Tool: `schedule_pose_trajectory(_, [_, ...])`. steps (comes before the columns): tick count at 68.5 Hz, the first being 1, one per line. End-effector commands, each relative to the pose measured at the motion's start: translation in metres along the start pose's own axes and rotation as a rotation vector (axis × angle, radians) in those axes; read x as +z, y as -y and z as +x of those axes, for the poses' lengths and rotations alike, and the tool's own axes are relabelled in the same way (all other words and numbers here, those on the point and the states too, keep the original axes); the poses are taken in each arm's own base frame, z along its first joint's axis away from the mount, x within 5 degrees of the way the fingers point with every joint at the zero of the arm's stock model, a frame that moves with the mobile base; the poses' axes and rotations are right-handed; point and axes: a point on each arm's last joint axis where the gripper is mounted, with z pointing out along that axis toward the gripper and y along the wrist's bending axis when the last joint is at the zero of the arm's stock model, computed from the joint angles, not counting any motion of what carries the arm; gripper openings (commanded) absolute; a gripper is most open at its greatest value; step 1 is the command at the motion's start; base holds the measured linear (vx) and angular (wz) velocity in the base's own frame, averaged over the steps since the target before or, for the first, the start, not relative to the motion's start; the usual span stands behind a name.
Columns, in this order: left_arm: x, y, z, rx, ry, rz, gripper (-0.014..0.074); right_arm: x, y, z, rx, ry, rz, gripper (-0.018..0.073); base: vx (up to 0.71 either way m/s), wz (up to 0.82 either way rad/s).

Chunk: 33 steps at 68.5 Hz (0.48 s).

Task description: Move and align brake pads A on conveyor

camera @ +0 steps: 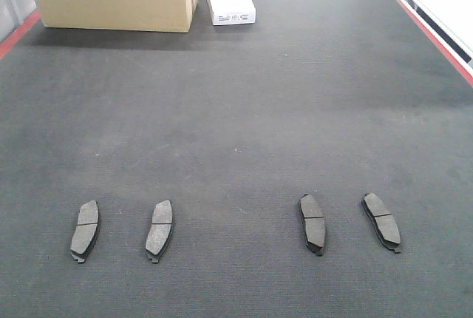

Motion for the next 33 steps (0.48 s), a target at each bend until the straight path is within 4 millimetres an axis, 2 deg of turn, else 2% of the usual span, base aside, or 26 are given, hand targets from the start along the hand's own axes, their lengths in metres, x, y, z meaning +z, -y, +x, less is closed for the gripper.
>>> schedule_pose_trajectory(1, [-0.0003, 0.0006, -0.0011, -0.019, 0.065, 0.005, -0.0006, -0.0005, -0.0007, -0.0027, -0.018, 0.069, -0.006, -0.0012, 0.0, 0.0])
schedule_pose_trajectory(33, [-0.0003, 0.0006, -0.0011, -0.019, 0.065, 0.005, -0.0006, -0.0005, -0.0007, -0.0027, -0.018, 0.069, -0.006, -0.0012, 0.0, 0.0])
